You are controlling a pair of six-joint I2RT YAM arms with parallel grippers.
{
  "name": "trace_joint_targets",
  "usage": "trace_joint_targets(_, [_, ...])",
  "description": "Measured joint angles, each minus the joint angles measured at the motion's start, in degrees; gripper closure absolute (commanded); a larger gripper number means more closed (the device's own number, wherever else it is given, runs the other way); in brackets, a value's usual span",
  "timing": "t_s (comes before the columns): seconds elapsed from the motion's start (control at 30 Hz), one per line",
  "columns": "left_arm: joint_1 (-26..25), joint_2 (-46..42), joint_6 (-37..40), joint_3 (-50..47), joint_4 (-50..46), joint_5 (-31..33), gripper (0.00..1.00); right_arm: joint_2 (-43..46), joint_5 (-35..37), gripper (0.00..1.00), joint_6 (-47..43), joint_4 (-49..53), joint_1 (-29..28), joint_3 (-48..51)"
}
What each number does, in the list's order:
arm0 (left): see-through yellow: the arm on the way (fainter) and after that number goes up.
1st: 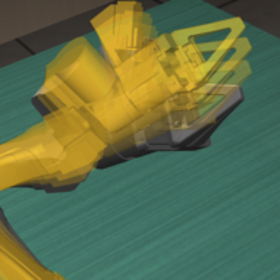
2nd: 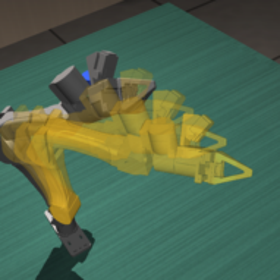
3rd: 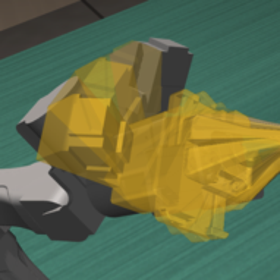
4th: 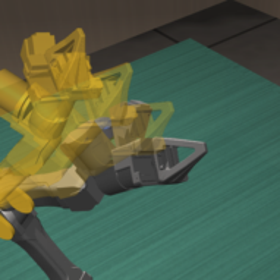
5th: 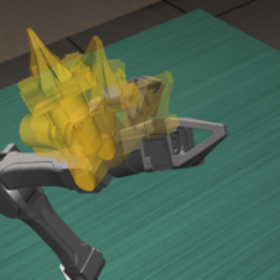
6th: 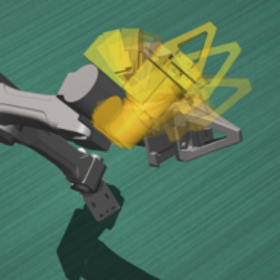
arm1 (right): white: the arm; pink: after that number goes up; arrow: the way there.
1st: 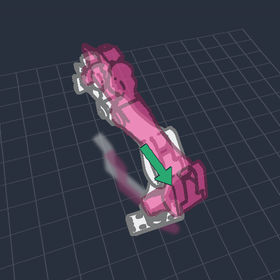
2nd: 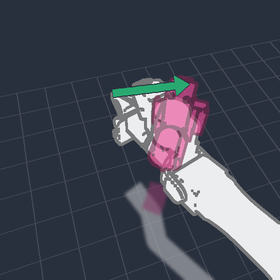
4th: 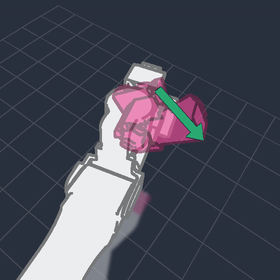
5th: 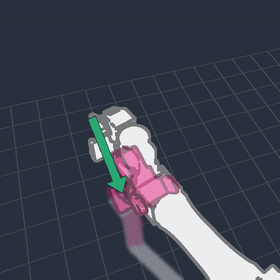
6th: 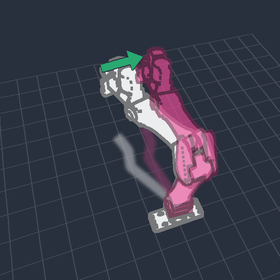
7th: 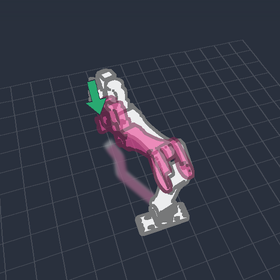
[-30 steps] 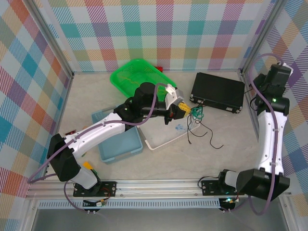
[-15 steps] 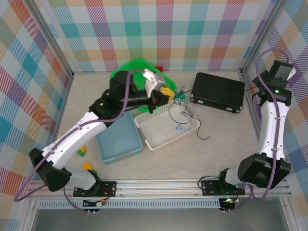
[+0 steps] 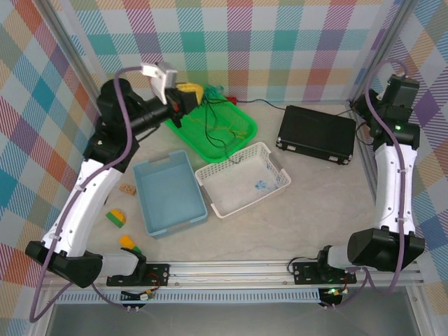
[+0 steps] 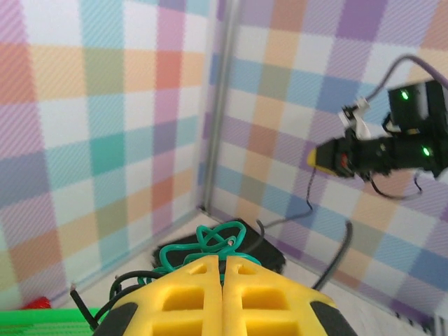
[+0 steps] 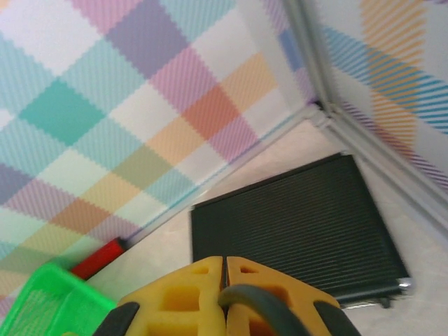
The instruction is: Untangle the cables
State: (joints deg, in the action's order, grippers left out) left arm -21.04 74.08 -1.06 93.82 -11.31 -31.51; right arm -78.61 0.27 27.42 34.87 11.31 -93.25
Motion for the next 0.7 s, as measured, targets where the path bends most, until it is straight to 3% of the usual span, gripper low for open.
trace_joint_targets(0.37, [11.1,0.3,-1.1,10.4,-7.2,5.4,1.0,-3.0,-1.5,1.0,0.5,-3.0,-13.3,-3.5])
trace_joint_targets(0.7, [19.4,0.5,-1.1,12.1,-12.7,6.3,1.0,-3.5,9.3,1.0,1.4,-2.5,-13.5,-2.4])
